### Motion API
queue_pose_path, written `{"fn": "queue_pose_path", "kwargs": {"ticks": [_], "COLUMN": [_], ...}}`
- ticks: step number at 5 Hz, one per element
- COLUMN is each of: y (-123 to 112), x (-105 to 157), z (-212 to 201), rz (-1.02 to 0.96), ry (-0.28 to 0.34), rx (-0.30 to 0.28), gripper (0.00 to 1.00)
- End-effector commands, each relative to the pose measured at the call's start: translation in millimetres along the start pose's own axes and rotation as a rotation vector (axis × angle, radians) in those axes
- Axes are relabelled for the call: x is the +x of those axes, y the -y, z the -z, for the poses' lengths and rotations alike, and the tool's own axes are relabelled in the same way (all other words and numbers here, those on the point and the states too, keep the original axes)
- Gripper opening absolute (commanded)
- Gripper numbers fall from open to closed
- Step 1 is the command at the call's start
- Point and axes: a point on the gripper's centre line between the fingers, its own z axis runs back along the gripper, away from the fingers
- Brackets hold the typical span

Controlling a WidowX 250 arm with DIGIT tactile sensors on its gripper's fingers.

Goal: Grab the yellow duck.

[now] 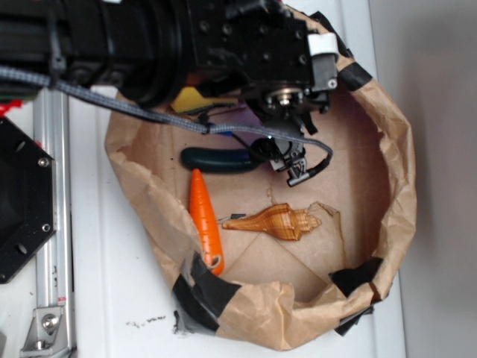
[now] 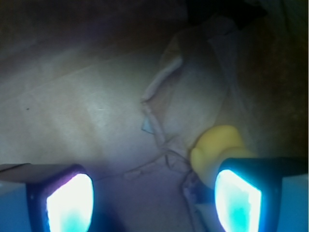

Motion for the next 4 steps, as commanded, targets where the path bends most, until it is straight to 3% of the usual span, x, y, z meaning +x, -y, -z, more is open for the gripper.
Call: {"fn": "queue_pose_path", "kwargs": {"ticks": [1, 2, 3, 4], "y": [-15, -19, -35, -53], "x": [8, 5, 7, 26], "z": [-5, 0, 7, 50], "rz": [-0.006, -0.017, -0.009, -0.004], "ry": [0.032, 0.016, 0.04, -0.016], "rx": [-0.024, -0.028, -0.045, -0.077], "gripper": [1.0, 1.0, 1.0, 1.0]}}
